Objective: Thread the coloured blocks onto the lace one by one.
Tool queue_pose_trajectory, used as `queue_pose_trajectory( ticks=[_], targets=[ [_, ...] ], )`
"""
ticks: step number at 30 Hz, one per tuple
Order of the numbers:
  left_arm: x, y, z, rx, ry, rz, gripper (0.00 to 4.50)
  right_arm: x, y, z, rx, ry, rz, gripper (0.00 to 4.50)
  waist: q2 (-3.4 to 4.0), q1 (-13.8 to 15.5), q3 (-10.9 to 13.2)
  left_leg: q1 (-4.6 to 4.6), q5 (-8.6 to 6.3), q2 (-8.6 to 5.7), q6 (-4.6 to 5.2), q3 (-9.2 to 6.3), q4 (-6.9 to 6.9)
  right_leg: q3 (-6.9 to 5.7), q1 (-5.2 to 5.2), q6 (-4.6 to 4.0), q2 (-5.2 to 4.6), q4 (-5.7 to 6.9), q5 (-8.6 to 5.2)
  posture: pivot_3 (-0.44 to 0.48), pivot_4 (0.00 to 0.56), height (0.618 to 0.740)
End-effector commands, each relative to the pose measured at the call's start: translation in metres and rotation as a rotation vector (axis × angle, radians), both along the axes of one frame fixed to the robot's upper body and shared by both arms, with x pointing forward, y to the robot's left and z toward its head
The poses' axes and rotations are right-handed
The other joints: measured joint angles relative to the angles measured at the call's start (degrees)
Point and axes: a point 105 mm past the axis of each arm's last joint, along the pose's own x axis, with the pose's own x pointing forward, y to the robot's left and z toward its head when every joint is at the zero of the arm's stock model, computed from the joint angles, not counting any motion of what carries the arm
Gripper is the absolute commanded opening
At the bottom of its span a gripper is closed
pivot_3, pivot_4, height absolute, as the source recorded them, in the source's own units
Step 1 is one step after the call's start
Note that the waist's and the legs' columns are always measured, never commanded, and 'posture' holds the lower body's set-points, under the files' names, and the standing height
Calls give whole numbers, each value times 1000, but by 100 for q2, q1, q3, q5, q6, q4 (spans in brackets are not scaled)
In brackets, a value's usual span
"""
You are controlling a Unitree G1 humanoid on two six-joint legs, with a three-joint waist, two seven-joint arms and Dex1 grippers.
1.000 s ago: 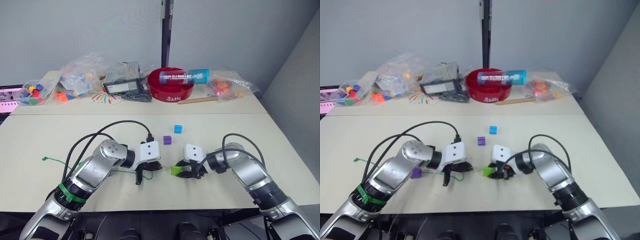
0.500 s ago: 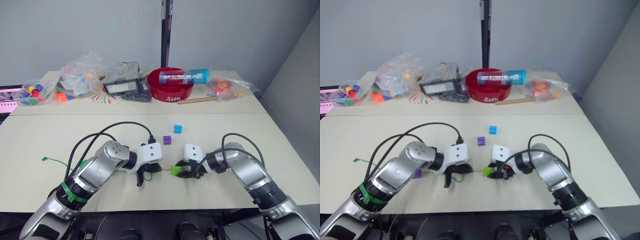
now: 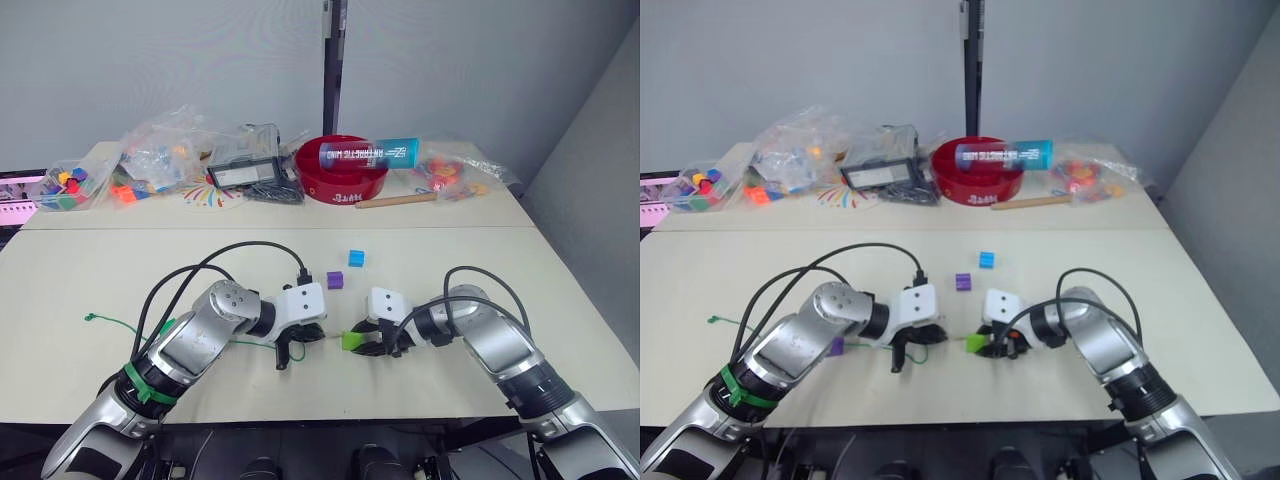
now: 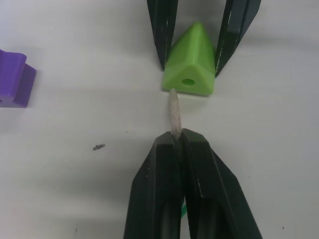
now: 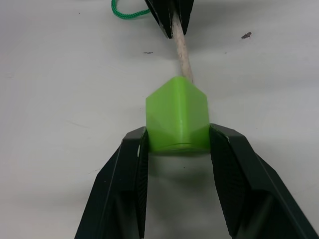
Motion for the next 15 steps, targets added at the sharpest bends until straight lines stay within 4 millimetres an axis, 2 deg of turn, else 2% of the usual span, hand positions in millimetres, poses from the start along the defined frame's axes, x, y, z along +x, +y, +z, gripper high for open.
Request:
queue_pose_trajectory(
  ticks=[1, 15],
  targets=[
    [-4, -15, 16, -39, -62, -79, 0, -8, 0, -19, -57, 54, 3, 1325, 0, 2, 0, 0, 0, 0, 0, 0, 0, 0, 0, 0, 0, 0, 0, 0, 150, 731],
    [-9, -19, 20, -58, -53, -112, 0, -9, -1, -22, -68, 62, -7, 1325, 0, 12, 0, -1, 0, -1, 0, 0, 1, 0, 0, 0, -1, -1, 0, 0, 150, 731]
  ],
)
